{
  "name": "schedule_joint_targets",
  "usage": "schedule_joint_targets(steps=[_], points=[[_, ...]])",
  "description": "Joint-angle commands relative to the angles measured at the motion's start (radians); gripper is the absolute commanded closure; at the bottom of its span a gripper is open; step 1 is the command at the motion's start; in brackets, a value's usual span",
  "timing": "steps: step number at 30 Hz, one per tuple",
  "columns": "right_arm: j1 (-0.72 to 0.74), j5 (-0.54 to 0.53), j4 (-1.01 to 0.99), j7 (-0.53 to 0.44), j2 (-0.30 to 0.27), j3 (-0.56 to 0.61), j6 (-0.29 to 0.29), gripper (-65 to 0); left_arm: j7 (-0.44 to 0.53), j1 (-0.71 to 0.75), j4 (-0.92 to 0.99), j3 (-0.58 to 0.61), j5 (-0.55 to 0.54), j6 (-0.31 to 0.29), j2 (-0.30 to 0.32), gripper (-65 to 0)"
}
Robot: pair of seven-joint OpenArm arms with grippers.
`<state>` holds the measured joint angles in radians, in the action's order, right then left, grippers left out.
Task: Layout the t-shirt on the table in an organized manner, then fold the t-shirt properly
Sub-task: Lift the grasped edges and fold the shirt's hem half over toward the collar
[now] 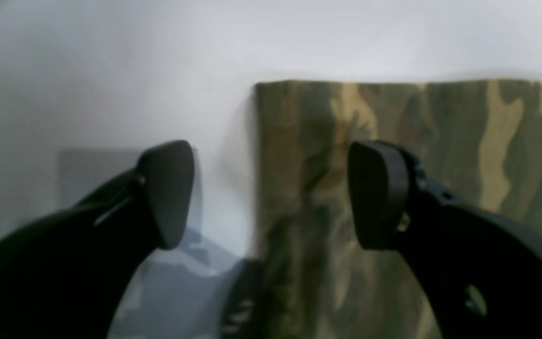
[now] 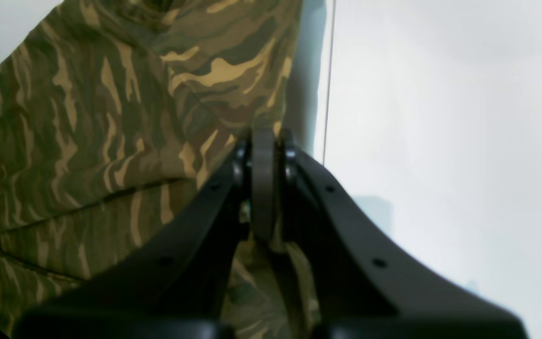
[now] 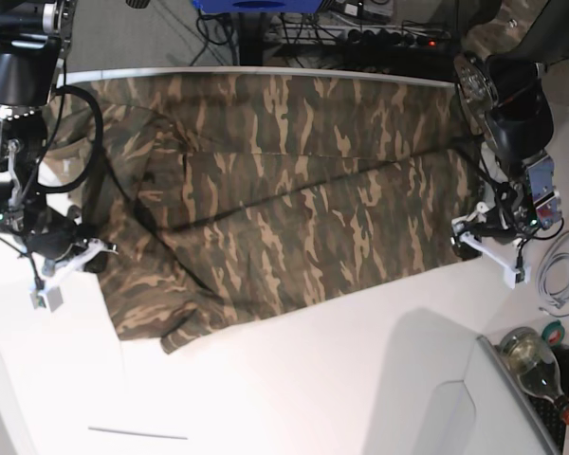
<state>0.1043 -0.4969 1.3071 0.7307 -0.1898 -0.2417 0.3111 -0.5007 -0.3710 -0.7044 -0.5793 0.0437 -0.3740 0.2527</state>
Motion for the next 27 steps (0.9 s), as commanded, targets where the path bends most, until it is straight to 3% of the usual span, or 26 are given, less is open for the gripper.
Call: schedule_joint_targets(steps=[1,5,10,12,18,23,27], points=[[0.021,-0.013,0.015,-0.020,-0.014,-0.003,0.007,-0.2,0.000,-0.027,0.005,0.000,-0.005,-0.004,0.012,-48.5],[0.021,-0.013,0.015,-0.018,-0.017,-0.003,0.007,-0.2,0.104,-0.030,0.068,0.000,0.000,0.002,0.012,-48.5],[0.021,-0.013,0.015,-0.018,-0.020,-0.003,0.007,-0.2,0.121,-0.029,0.110,0.000,0.002,0.002,0.013,-47.9],[0.021,-0.013,0.015,-0.018,-0.020,-0.003,0.007,-0.2,0.121,-0.027,0.110,0.000,0.002,0.002,0.013,-41.8],[0.019,-0.013,0.015,-0.021,-0.020,-0.003,0.007,-0.2,0.122,-0.029,0.111,0.000,0.000,-0.001,0.013,-1.8],[0.021,-0.009,0.015,-0.026,-0.020,-0.003,0.007,-0.2,0.124,-0.070,0.104,0.005,0.000,-0.004,0.012,0.0],[0.042,-0.007,0.013,-0.035,-0.021,-0.002,0.007,-0.2,0.122,-0.144,0.099,0.127,-0.005,-0.004,0.013,0.0]])
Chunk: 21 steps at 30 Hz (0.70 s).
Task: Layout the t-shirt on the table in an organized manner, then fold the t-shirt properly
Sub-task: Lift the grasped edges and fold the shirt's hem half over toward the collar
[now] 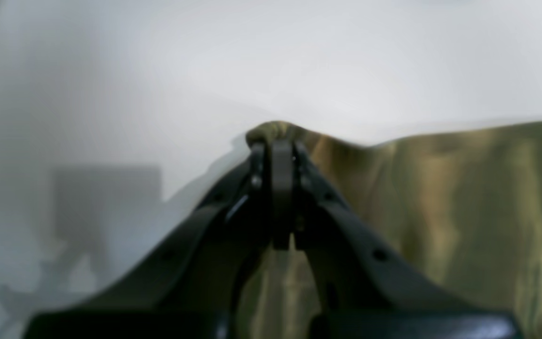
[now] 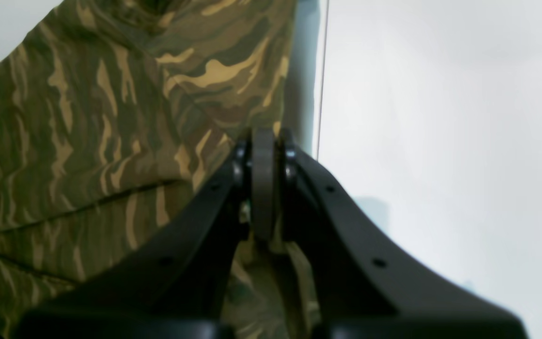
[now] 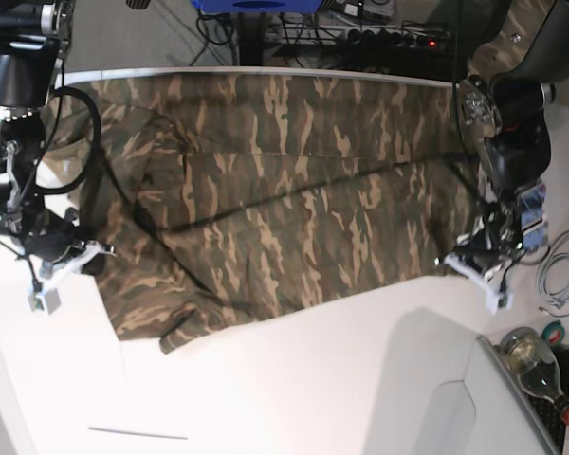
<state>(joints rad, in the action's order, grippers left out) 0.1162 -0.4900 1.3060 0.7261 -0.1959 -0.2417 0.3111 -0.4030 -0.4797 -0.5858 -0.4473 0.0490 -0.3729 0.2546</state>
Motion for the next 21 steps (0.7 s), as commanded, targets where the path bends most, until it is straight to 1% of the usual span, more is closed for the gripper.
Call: schedule_joint_targets(steps=[1,2,4,6,10,11,14,15,19,21], points=[[0.038,-0.014,0.014,-0.041,-0.017,-0.002,0.007,-0.2,0.022,-0.053,-0.030,0.023,-0.011,-0.005,0.012,0.0],[0.043,-0.014,0.014,-0.053,-0.020,-0.002,0.007,-0.2,0.019,-0.070,-0.044,0.045,-0.013,-0.005,0.012,0.0],[0.055,-0.014,0.014,-0.078,-0.046,0.000,0.007,-0.2,0.019,-0.098,-0.079,0.075,-0.013,-0.005,0.009,0.0],[0.081,-0.014,0.004,-0.087,-0.057,0.000,0.007,-0.3,0.017,-0.124,-0.107,0.089,-0.013,-0.004,0.004,0.0],[0.159,-0.014,-0.099,-0.092,-0.107,0.008,0.013,-0.3,0.017,-0.182,-0.113,0.089,-0.013,-0.004,0.002,0.0],[0.182,-0.014,-0.136,-0.102,-0.116,0.021,0.032,-0.3,0.017,-0.193,-0.113,0.089,-0.013,-0.004,0.002,0.0],[0.221,-0.014,-0.220,-0.185,-0.155,0.061,0.113,-0.3,0.017,-0.208,-0.115,0.089,-0.013,-0.004,-0.004,0.0],[0.230,-0.014,-0.242,-0.211,-0.162,0.080,0.122,-0.3,0.017,-0.210,-0.116,0.089,-0.013,-0.004,-0.008,0.0],[0.268,-0.014,-0.332,-0.319,-0.199,0.163,0.127,-0.3,0.017,-0.215,-0.118,0.089,-0.013,-0.004,-0.010,0.0],[0.285,-0.014,-0.392,-0.403,-0.225,0.209,0.127,-0.3,0.017,-0.212,-0.118,0.089,-0.013,-0.004,-0.010,0.0]])
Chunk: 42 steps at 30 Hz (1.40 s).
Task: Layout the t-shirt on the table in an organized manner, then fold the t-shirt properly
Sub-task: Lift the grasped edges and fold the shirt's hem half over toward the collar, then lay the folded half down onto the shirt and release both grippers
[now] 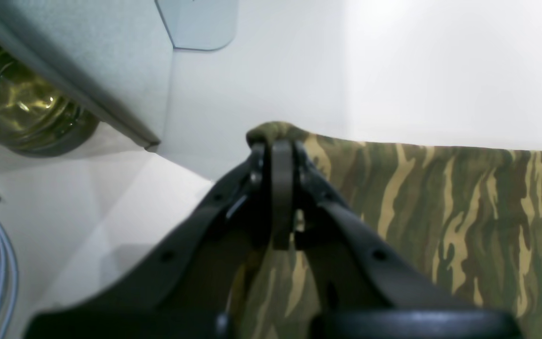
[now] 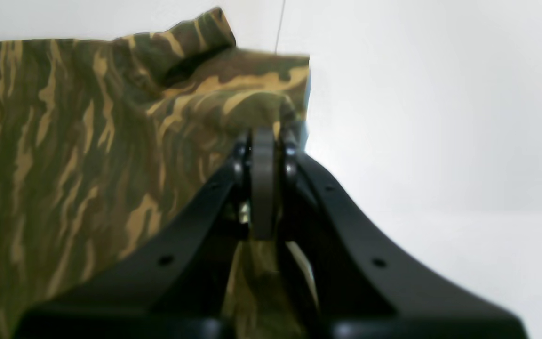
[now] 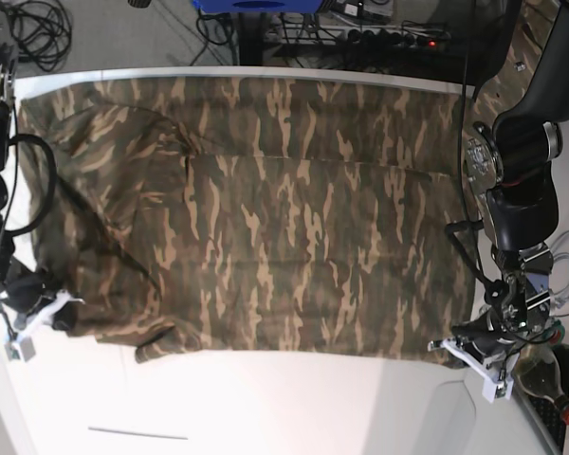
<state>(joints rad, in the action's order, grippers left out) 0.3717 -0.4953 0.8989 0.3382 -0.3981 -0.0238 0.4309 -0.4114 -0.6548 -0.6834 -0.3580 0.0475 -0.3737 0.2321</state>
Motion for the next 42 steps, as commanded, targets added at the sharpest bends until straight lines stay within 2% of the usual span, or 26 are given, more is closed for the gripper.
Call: schedule_joint_targets(steps=[1,7,12,16,20,23,26,29,31,34,37,39,42], points=[[0.040,-0.009,-0.019,-0.058,-0.032,0.015,0.007,-0.2,0.026,-0.033,-0.020,0.000,-0.011,-0.003,0.013,0.0],[0.108,-0.009,-0.274,-0.256,-0.055,0.189,0.007,-0.2,0.026,-0.012,-0.020,0.000,-0.011,-0.005,0.014,0.0],[0.135,-0.009,-0.435,-0.482,-0.049,0.315,0.007,0.0,0.026,-0.001,-0.022,-0.005,-0.013,-0.005,0.011,0.0],[0.161,-0.009,-0.536,-0.560,-0.048,0.374,0.007,0.0,0.026,0.017,-0.022,-0.011,-0.013,-0.006,0.011,0.0],[0.161,-0.009,-0.547,-0.566,-0.049,0.393,0.007,0.0,0.024,0.046,-0.060,-0.006,-0.013,-0.006,0.011,0.0],[0.158,-0.009,-0.545,-0.558,-0.054,0.391,0.007,0.0,0.021,0.097,-0.118,-0.005,-0.013,-0.035,0.010,0.0],[0.155,-0.010,-0.544,-0.558,-0.055,0.391,0.007,0.0,-0.056,0.137,-0.170,-0.013,-0.031,-0.046,0.008,0.0],[0.138,-0.012,-0.528,-0.558,-0.057,0.390,0.007,0.0,-0.123,0.194,-0.255,-0.013,-0.156,-0.048,0.028,0.0],[0.122,-0.013,-0.504,-0.558,-0.060,0.390,0.004,0.0,-0.162,0.238,-0.325,0.000,-0.239,-0.048,0.065,0.0],[0.106,-0.015,-0.469,-0.558,-0.080,0.385,0.003,0.0,-0.228,0.292,-0.410,0.000,-0.306,-0.048,0.088,0.0],[0.085,-0.015,-0.436,-0.534,-0.084,0.304,0.003,0.0,-0.257,0.333,-0.465,-0.003,-0.314,-0.048,0.094,0.0],[0.062,-0.010,-0.387,-0.480,-0.086,0.223,0.003,0.0,-0.261,0.363,-0.497,-0.011,-0.315,-0.048,0.095,0.0],[0.016,-0.010,-0.297,-0.410,-0.106,0.164,0.004,0.0,-0.263,0.405,-0.545,-0.011,-0.317,-0.048,0.095,0.0]])
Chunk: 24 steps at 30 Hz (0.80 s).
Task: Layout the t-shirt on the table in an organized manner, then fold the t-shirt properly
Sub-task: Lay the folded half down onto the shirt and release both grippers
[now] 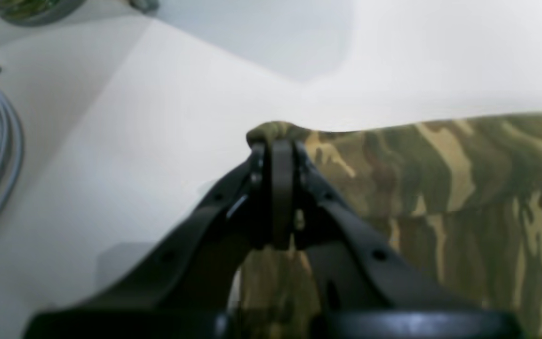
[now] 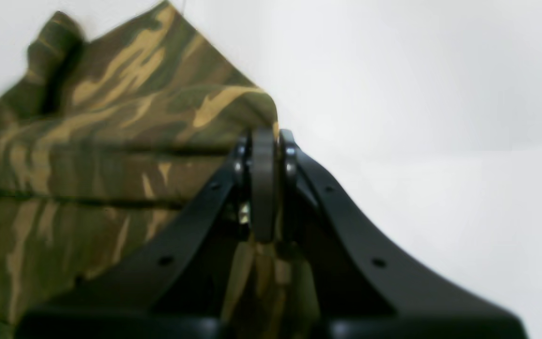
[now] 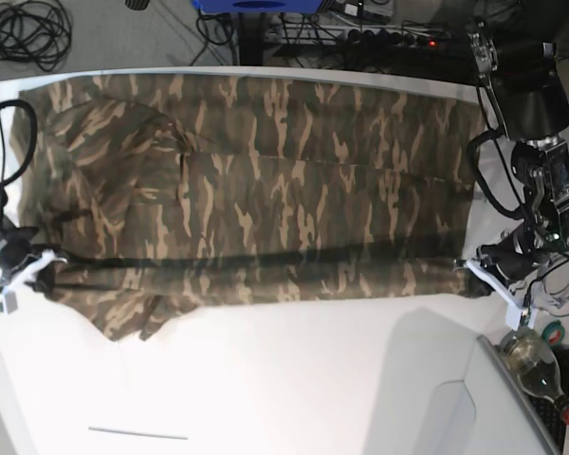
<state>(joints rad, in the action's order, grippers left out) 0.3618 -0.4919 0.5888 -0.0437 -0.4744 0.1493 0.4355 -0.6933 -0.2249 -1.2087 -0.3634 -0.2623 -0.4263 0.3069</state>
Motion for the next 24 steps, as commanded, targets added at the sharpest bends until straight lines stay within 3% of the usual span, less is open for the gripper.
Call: schedule_joint_targets(steps=[1,12,17,24], points=[[0.009,-0.014,0.044,-0.003,-0.034,-0.014,0.000,0.0,0.019,-0.009,-0.035,-0.004,-0.007,0.005,0.021,0.0],[-0.178,-0.014,0.320,0.215,-0.040,-0.204,0.000,0.0,0.017,0.169,-0.168,-0.007,-0.009,0.005,0.033,0.0],[-0.254,-0.014,0.403,0.298,-0.036,-0.293,0.000,0.0,-0.099,0.264,-0.320,-0.099,-0.009,0.005,0.010,0.0],[-0.346,-0.018,0.538,0.393,-0.034,-0.304,-0.002,0.0,-0.104,0.318,-0.349,-0.124,-0.007,0.005,0.004,0.0]])
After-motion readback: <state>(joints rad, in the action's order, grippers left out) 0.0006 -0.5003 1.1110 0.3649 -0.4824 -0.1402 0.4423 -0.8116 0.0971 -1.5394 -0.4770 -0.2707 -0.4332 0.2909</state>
